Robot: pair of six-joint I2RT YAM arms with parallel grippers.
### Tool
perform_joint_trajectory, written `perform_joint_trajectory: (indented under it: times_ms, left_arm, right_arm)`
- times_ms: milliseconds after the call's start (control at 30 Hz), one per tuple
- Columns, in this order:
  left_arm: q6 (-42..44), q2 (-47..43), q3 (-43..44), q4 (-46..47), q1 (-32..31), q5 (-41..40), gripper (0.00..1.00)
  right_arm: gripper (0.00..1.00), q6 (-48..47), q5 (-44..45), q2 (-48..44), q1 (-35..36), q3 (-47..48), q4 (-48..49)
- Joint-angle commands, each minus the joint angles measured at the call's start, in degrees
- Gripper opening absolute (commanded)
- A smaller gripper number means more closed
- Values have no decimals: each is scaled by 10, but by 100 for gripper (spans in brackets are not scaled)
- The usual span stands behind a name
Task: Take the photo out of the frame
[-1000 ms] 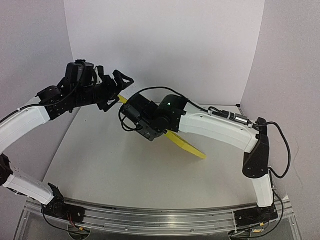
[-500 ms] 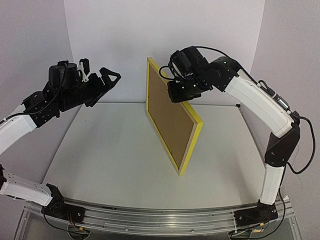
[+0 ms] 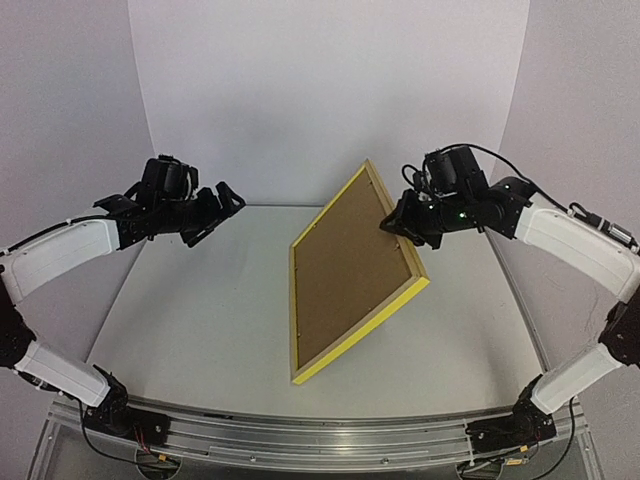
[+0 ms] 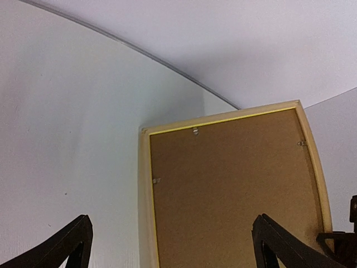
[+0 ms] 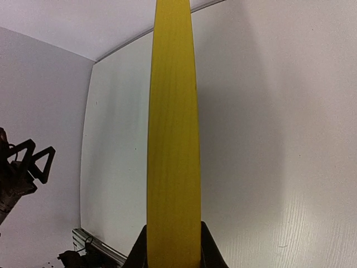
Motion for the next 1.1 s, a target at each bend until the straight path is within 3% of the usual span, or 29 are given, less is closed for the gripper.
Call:
perform_joint_trajectory:
  times_ms: [0, 200, 433, 800, 1000, 1067]
  left_arm:
    - [6, 26, -38, 43, 6, 72, 100]
    - [13, 70, -87, 107, 9, 131, 100]
    - [56, 159, -94, 166, 9, 190, 100]
    - [110, 275, -77, 216, 8, 255, 100]
    - [121, 319, -60, 219, 4, 283, 100]
    - [133, 334, -47, 208, -2, 278, 99]
  right_arm:
    - [0, 129, -59, -86, -42, -145, 166]
    - [2, 158, -75, -161, -59, -329, 193]
    - [20, 140, -72, -194, -62, -465, 230]
    - [40, 102, -52, -148, -63, -499, 234]
    - [57, 80, -28, -105, -64, -469, 216]
    - [68, 66, -6, -96, -64, -451, 200]
